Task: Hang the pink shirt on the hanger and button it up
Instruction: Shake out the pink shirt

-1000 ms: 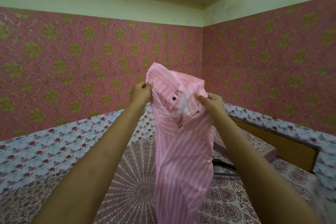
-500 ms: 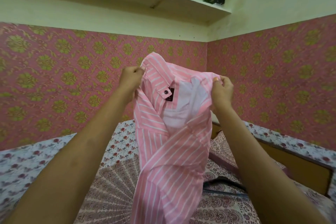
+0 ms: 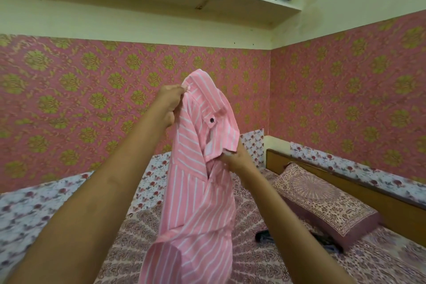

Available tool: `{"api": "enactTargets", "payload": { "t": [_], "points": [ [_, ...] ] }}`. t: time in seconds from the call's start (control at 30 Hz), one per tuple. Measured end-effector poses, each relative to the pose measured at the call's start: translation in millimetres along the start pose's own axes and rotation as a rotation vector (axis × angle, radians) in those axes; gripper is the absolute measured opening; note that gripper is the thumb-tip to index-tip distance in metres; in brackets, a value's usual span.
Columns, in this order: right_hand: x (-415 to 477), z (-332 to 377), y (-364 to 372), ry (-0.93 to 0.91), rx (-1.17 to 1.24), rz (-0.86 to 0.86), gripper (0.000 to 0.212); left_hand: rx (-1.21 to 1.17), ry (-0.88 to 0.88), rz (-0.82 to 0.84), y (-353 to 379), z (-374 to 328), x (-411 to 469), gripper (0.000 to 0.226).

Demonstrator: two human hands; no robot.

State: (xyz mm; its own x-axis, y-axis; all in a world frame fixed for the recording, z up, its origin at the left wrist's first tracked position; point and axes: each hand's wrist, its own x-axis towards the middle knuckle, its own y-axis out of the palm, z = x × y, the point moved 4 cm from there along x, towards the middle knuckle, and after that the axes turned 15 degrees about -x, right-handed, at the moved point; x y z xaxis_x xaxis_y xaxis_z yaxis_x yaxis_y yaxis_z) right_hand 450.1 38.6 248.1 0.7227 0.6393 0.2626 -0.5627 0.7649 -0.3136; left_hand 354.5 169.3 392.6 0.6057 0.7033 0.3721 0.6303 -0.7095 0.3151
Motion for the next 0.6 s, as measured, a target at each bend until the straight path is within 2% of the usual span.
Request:
{"api": "enactTargets", "payload": {
  "t": [0.07,0.13,0.2,0.3,0.37,0.5,0.6],
  "points": [
    [4.4,-11.3,12.5,0.078,-0.065,-0.045,0.045,-0.020,0.003,0.040,2.0,-2.7,-3.0,0.025],
    [4.4,-14.8,18.4,0.130,-0.171,-0.087,0.025,-0.032,0.000,0.051,0.4,-4.3,-4.8,0.023],
    [1.8,-17.0,12.4,0.179,-0.184,-0.158,0.013,0.011,0.016,0.028,-9.3,-5.2,-3.5,0.023],
    [0.6,-20.4,-16.0,0.239,-0.118,-0.361,0.014,0.152,0.071,-0.066,-36.8,-4.4,-0.3,0.013],
    [3.5,-20.0,-35.6,0.274,-0.065,-0.486,0.018,0.252,0.060,-0.061,-54.2,0.4,-1.1,0.011],
    [7.4,-5.6,-61.7,0.301,0.101,-0.661,0.015,0.490,-0.153,0.181,-70.4,17.6,-9.8,0.002],
    [9.8,2.1,-78.2,0.260,0.028,-0.697,0.022,0.581,-0.306,0.310,-89.5,17.0,-7.9,0.010]
  ]
}}
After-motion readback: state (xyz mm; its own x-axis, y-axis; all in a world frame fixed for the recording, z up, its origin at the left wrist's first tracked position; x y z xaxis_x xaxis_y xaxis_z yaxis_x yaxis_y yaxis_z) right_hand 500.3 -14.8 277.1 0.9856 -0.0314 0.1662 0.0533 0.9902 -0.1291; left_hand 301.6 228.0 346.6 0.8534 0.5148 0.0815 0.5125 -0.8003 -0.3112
